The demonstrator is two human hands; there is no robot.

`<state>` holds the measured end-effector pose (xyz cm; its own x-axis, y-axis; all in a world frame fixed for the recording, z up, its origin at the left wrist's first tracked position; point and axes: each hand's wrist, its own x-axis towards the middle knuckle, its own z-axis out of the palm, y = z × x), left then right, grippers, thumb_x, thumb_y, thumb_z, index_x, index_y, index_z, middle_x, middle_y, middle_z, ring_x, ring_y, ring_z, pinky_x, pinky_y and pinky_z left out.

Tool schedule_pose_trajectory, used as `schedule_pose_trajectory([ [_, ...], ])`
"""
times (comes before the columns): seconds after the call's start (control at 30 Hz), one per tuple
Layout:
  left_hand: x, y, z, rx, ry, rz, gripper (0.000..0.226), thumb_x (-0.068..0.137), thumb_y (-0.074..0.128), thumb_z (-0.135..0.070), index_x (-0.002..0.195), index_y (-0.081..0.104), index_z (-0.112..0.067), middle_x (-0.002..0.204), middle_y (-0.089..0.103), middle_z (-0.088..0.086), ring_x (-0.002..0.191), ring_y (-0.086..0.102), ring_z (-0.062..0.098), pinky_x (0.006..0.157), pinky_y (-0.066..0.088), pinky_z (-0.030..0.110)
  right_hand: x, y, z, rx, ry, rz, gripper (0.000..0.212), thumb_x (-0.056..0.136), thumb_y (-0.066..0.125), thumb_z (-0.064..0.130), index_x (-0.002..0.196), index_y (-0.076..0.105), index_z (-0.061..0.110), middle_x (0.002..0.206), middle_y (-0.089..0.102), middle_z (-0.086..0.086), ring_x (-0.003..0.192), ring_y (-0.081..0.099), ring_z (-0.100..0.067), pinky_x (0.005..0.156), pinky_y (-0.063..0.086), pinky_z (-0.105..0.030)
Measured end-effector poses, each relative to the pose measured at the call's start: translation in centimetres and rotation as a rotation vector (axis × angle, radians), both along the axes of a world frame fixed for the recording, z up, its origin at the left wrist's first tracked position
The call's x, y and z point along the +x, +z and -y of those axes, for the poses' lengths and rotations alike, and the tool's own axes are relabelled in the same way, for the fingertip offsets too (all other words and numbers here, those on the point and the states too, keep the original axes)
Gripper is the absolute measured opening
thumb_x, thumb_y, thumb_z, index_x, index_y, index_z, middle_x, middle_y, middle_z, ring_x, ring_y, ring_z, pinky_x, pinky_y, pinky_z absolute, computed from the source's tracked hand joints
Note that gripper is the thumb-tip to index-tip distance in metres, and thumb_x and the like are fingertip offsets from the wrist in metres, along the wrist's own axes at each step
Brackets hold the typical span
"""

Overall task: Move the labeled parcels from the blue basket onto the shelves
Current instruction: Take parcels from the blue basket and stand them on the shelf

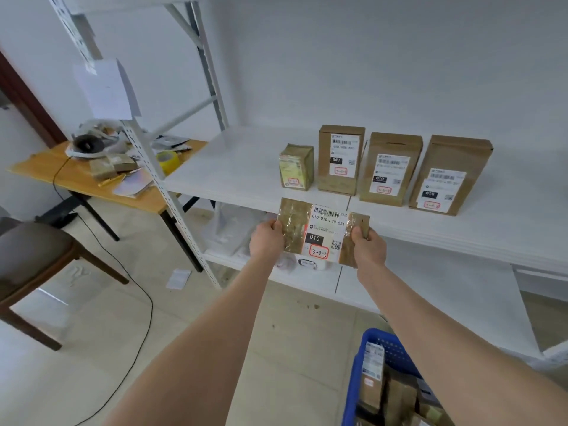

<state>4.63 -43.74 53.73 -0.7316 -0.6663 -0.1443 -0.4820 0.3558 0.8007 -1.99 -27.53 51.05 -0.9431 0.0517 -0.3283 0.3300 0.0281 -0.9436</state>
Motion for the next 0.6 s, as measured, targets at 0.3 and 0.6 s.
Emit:
schedule_pose_trajectory([
  [0.3,-3.7,1.7,9.7,0.067,0.023,-0.042,0.029,0.099,0.037,-0.025,0.08,0.054,-0.01,0.07,0.054,0.007,0.064,0.047,0.021,0.063,0.037,0.029,-4.1,1.5,9.8,0.036,0.034,-0.019,0.024,0.1,0.047,0.025,0.115,0.063,0.015,0.102,0.062,-0.002,0.091,0.056,-0.019,0.078,0.042,-0.028],
  [0.6,-7.1,3.2,15.6,0.004,0.022,-0.032,0.036,0.09,0.054,-0.044,0.068,0.049,-0.017,0.061,0.051,-0.004,0.064,0.05,0.019,0.054,0.035,0.026,-7.1,3.6,15.3,0.081,-0.001,-0.067,0.032,0.099,0.047,0.027,0.127,0.06,0.015,0.121,0.062,-0.005,0.109,0.057,-0.024,0.086,0.04,-0.026],
])
